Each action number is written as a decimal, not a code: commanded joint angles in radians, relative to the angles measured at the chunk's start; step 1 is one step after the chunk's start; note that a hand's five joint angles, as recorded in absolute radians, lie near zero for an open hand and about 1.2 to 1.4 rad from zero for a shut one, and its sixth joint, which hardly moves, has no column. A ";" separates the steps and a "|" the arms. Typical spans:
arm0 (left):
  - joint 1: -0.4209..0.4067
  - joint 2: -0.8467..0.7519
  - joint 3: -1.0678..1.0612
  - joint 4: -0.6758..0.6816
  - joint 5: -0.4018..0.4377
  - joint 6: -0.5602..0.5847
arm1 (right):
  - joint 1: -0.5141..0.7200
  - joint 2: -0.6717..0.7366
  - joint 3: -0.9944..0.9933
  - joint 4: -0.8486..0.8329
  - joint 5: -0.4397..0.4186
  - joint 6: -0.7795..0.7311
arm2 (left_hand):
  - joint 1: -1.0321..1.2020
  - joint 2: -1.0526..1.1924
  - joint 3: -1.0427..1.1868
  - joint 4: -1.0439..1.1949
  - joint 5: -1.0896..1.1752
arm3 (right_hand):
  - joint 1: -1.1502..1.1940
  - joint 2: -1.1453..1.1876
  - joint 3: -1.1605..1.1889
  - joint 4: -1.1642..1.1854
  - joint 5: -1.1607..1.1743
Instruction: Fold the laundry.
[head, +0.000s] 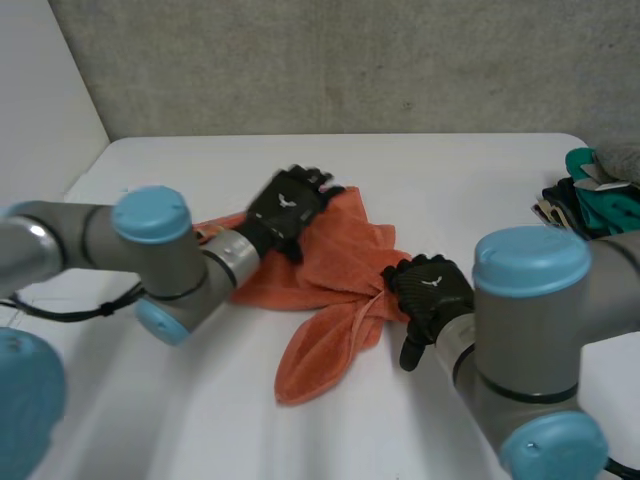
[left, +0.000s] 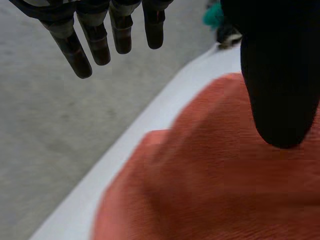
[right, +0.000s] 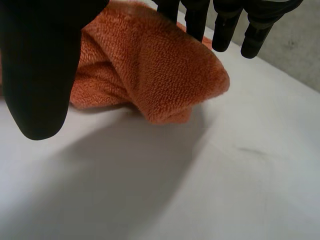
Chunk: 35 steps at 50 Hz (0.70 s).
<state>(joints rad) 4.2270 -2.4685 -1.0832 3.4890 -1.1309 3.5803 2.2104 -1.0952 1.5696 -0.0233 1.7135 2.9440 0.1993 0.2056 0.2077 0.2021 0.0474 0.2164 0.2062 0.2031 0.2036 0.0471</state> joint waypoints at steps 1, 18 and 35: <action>-0.048 -0.105 0.115 -0.077 -0.004 0.081 | 0.018 0.026 -0.002 -0.092 0.052 -0.071 | 0.289 0.283 0.281 0.286 0.266 | 0.163 0.174 0.177 0.176 0.158; -0.030 0.115 0.309 0.401 -0.458 0.080 | -0.136 0.147 -0.520 -0.230 -0.037 -0.180 | 1.197 1.191 1.189 1.194 1.174 | 1.180 1.190 1.193 1.193 1.175; -0.028 0.577 -0.377 0.417 -0.497 0.015 | -0.215 -0.103 -0.320 -0.456 -0.423 0.138 | 1.197 1.191 1.189 1.194 1.174 | 1.180 1.190 1.193 1.193 1.175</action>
<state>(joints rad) 4.2077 -1.9757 -1.1726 3.9548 -1.6391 3.6036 2.0185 -1.1458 1.1196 -0.5924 1.3753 3.0254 1.1341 1.1936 1.1888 1.1989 0.9793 1.1158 1.1642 1.1822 1.1937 1.0206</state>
